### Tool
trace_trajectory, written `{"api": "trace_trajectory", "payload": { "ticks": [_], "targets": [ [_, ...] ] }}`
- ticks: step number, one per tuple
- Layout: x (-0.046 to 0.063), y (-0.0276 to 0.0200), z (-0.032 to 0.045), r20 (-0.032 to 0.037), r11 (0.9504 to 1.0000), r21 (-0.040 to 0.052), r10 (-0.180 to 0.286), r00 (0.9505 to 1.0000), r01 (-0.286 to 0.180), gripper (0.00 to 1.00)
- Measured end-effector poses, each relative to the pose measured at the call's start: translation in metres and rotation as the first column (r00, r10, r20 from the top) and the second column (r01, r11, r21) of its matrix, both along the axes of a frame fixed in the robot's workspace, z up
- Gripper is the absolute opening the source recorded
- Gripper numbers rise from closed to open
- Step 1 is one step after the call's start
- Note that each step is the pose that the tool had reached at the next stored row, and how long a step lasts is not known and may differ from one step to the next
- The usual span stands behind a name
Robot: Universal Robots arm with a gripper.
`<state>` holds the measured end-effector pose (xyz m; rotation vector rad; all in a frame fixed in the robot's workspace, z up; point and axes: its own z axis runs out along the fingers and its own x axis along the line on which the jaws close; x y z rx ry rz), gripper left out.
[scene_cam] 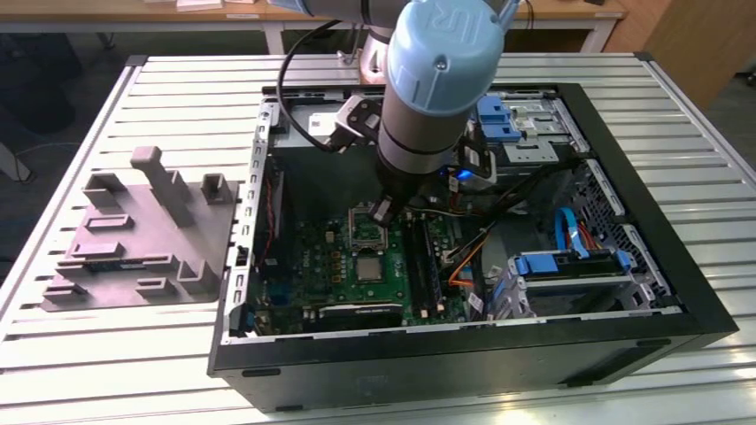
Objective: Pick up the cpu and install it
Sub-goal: 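Close the cpu cover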
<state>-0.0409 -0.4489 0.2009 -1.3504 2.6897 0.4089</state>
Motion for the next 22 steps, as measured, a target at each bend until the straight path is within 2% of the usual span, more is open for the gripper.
{"api": "trace_trajectory", "payload": {
  "ticks": [2, 5, 13, 17, 22],
  "targets": [
    [0.000, 0.0000, 0.0005, -0.0021, 1.0000, -0.0040, 0.000, 1.0000, 0.000, 0.11],
    [0.000, 0.0001, 0.0019, -0.0064, 0.9998, -0.0179, 0.000, 1.0000, 0.000, 0.11],
    [0.000, 0.0010, 0.0093, -0.0144, 0.9990, -0.0447, -0.001, 0.9999, 0.000, 0.11],
    [0.000, 0.0020, 0.0143, -0.0166, 0.9981, -0.0616, -0.001, 0.9999, 0.000, 0.11],
    [0.000, 0.0036, 0.0204, -0.0178, 0.9960, -0.0888, -0.001, 0.9998, 0.000, 0.11]
  ]
}}
